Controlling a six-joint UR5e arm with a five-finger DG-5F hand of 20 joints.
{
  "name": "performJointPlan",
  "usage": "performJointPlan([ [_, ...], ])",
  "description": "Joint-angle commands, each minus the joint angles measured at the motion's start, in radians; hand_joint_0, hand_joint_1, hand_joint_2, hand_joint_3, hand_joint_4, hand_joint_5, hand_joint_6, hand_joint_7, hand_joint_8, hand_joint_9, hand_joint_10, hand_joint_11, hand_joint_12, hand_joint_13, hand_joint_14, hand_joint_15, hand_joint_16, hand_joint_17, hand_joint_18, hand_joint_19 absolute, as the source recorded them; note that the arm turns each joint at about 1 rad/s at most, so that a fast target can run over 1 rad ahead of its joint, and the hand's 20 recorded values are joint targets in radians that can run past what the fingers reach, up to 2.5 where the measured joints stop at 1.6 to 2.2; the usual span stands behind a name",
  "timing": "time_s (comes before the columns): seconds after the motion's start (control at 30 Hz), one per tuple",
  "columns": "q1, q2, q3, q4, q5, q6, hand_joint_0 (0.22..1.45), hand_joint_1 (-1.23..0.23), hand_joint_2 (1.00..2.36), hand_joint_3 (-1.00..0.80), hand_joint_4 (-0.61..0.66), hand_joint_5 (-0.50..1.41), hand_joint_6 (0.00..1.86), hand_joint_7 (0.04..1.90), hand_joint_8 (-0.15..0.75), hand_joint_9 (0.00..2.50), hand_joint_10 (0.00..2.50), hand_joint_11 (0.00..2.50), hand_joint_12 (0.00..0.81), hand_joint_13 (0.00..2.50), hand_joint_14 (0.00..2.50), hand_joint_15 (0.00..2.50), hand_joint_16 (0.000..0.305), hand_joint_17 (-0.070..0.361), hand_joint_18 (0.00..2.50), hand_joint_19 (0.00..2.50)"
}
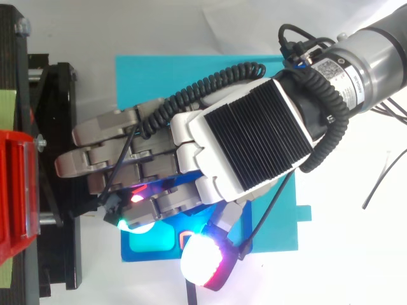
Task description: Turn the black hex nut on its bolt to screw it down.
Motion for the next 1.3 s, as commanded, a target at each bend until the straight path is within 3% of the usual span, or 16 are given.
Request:
performJointPlan([
  [0.0, 0.0, 0.0, -0.001, 0.001, -0.003, 0.001, 0.5, -0.3, 1.0, -0.5, 0.29, -0.12, 0.78, 0.97, 0.322, 0.65, 0.01, 0.26, 0.355, 0.28, 0.0, 0.06, 0.05, 0.113, 0.18, 0.19],
  [0.37, 0.006, 0.0, 0.001, -0.001, -0.003, 0.001, 0.51, -0.3, 1.0, -0.5, 0.29, -0.12, 0.8, 0.95, 0.322, 0.65, 0.01, 0.26, 0.354, 0.28, 0.0, 0.06, 0.05, 0.112, 0.19, 0.18],
  [0.7, 0.017, 0.0, 0.004, -0.01, -0.003, 0.038, 0.52, -0.32, 1.0, -0.5, 0.3, -0.12, 0.81, 0.96, 0.319, 0.65, 0.01, 0.26, 0.349, 0.28, 0.0, 0.06, 0.049, 0.11, 0.2, 0.18],
  [1.27, 0.001, 0.001, 0.005, -0.016, -0.054, 0.041, 0.52, -0.32, 1.0, -0.5, 0.3, -0.12, 0.81, 0.97, 0.319, 0.64, 0.01, 0.26, 0.347, 0.3, 0.0, 0.07, 0.048, 0.109, 0.22, 0.2],
])
